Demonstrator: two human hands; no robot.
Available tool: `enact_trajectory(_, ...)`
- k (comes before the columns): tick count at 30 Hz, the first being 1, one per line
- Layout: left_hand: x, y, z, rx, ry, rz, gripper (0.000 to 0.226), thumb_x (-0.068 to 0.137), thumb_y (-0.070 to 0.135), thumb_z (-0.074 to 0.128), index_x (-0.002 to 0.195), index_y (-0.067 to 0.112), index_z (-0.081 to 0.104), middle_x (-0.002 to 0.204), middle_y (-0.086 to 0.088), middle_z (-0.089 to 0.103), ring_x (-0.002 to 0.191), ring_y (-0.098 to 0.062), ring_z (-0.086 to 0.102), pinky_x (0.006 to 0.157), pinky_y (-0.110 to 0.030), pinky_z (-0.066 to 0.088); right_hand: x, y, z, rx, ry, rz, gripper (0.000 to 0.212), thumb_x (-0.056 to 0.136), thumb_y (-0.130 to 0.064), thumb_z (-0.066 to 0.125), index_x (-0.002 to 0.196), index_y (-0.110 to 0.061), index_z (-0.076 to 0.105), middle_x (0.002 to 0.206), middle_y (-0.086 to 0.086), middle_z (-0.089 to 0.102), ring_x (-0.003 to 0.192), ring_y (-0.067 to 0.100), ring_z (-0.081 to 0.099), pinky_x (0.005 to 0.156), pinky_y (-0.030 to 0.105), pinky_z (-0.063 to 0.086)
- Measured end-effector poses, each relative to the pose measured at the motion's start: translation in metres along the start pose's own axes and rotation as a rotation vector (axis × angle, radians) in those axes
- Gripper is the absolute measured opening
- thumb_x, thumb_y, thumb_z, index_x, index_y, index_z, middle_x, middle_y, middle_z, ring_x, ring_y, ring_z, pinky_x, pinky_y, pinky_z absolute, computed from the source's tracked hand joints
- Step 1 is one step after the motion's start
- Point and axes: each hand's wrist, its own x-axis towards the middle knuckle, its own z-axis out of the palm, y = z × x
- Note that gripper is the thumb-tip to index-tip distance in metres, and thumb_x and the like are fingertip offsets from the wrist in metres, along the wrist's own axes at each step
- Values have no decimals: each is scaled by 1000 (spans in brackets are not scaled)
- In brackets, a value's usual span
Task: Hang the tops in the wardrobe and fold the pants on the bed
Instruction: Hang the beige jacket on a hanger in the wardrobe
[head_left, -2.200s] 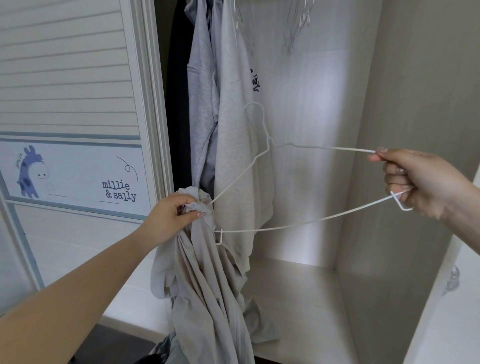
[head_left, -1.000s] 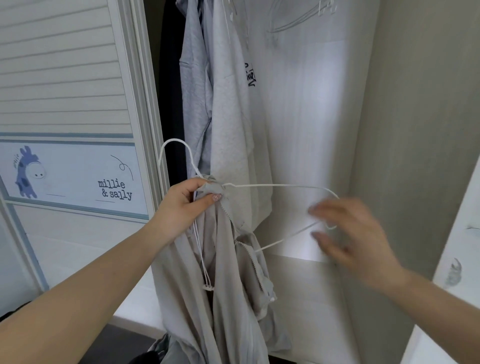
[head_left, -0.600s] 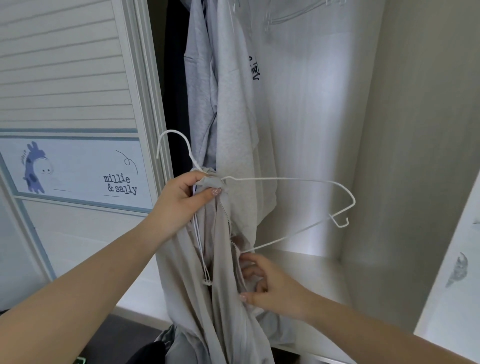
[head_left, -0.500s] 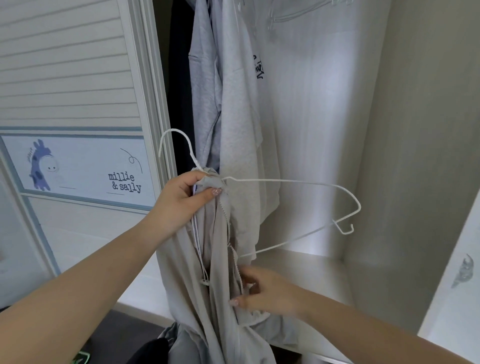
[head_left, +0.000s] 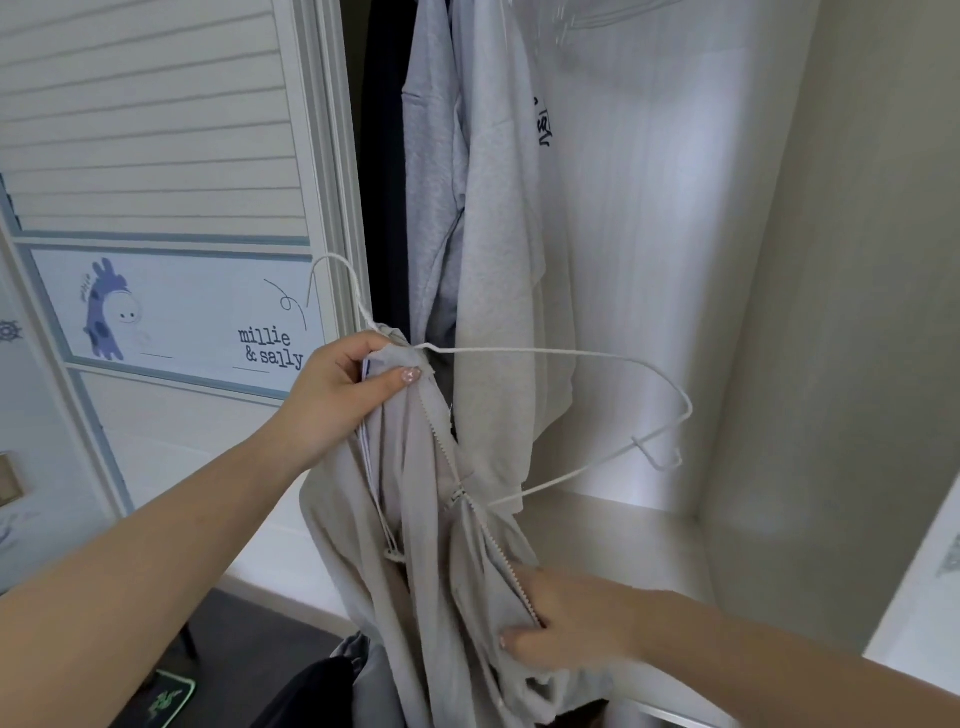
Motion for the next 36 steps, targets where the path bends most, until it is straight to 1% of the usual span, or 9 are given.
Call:
enact_trajectory(2, -2, -8, -5, 46, 10, -16, 19, 74, 18, 74, 71, 36, 69, 76, 17, 67, 75, 1, 60, 72, -11, 45, -11, 10, -8, -108, -10, 20, 51, 84, -56, 53, 125, -26, 43, 119, 4, 61, 103, 23, 58, 89, 30, 47)
enact_trajectory(5, -8, -24, -14, 126, 38, -51, 24, 72, 10, 78, 68, 30, 66, 73, 16, 66, 72, 1, 59, 69, -9, 45, -31, 26, -31, -356, 27, 13, 44, 84, -61, 50, 108, -25, 52, 109, 2, 63, 97, 24, 60, 78, 30, 47)
enact_trajectory(11, -17, -53, -10, 379, 15, -40, 31, 69, 17, 83, 58, 18, 54, 58, 10, 45, 55, -2, 38, 52, -12, 28, -65, 45, -87, -573, 118, 65, 51, 83, -68, 35, 112, -30, 54, 124, -19, 47, 110, 4, 51, 80, 23, 43)
enact_trajectory(16, -15, -50, 9, 528, -191, 154, 46, 66, 33, 82, 55, 10, 44, 54, 8, 36, 52, -5, 36, 50, -16, 25, -78, 39, -122, -602, 149, 114, 36, 88, -56, 49, 105, -28, 63, 132, -20, 51, 118, 5, 51, 90, 29, 46)
enact_trajectory(22, 6, -11, 62, 602, -306, 374, 30, 73, 24, 81, 68, 3, 60, 68, -3, 51, 63, -13, 45, 60, -19, 30, -58, 1, -143, -569, 204, 43, 36, 87, -53, 53, 83, -20, 65, 129, -12, 55, 112, 10, 56, 85, 26, 44)
enact_trajectory(24, 16, 6, 80, 553, -306, 395, 30, 74, 23, 80, 72, 1, 61, 71, -3, 51, 65, -10, 43, 61, -17, 29, -52, -6, -150, -649, 190, 72, 33, 88, -53, 52, 89, -24, 68, 123, -14, 54, 100, 8, 56, 76, 22, 40)
enact_trajectory(29, 40, 27, 90, 393, -229, 334, 30, 74, 23, 79, 71, 0, 60, 70, -3, 51, 64, -4, 45, 62, -12, 33, -67, -4, -171, -632, 172, 196, 35, 91, -47, 51, 85, -14, 65, 84, -1, 62, 80, 17, 58, 74, 38, 46)
enact_trajectory(33, 54, 23, 75, 408, -235, 340, 28, 74, 28, 78, 70, 8, 59, 68, 6, 51, 67, -2, 49, 61, -10, 35, -97, 0, -183, -592, 262, 236, 37, 91, -45, 55, 60, -24, 52, 60, -18, 46, 59, -1, 45, 63, 25, 37)
enact_trajectory(36, 56, 12, 54, 439, -221, 334, 27, 71, 39, 73, 66, 17, 57, 63, 10, 50, 64, 2, 50, 58, -8, 35, -126, 9, -194, -550, 321, 300, 36, 89, -43, 59, 57, -27, 52, 57, -25, 51, 58, -5, 48, 62, 16, 36)
